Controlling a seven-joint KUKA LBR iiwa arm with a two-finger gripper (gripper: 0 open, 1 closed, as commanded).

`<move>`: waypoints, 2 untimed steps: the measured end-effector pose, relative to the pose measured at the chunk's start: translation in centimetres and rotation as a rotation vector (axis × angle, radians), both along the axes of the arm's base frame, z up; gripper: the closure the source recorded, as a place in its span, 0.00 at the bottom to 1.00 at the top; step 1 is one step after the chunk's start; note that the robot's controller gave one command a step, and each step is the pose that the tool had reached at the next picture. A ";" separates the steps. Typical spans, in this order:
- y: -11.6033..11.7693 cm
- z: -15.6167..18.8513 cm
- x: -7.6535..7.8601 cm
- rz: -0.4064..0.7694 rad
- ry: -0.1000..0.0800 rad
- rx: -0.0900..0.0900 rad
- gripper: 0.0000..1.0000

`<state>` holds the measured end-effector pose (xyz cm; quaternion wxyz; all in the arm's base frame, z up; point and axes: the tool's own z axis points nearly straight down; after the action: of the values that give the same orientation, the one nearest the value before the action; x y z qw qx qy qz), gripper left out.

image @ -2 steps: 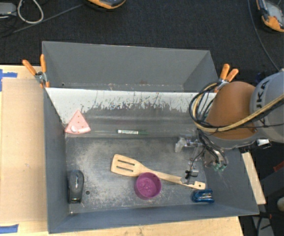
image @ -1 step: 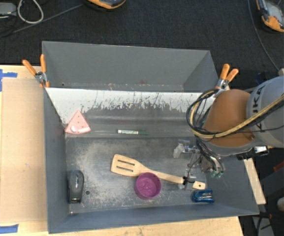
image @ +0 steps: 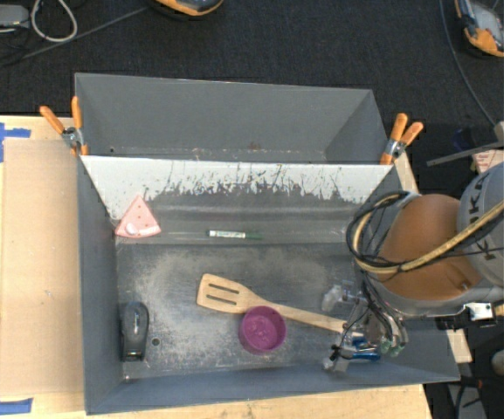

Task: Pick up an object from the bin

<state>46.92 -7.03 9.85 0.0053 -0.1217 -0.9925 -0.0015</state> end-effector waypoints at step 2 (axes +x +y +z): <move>-0.3 -2.9 3.4 -0.048 -0.002 -0.001 1.00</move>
Offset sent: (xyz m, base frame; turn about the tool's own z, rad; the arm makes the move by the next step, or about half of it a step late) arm 0.0336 -0.0043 -0.0285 0.0514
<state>50.27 -7.36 6.92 0.0043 -0.1456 -0.9893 -0.0013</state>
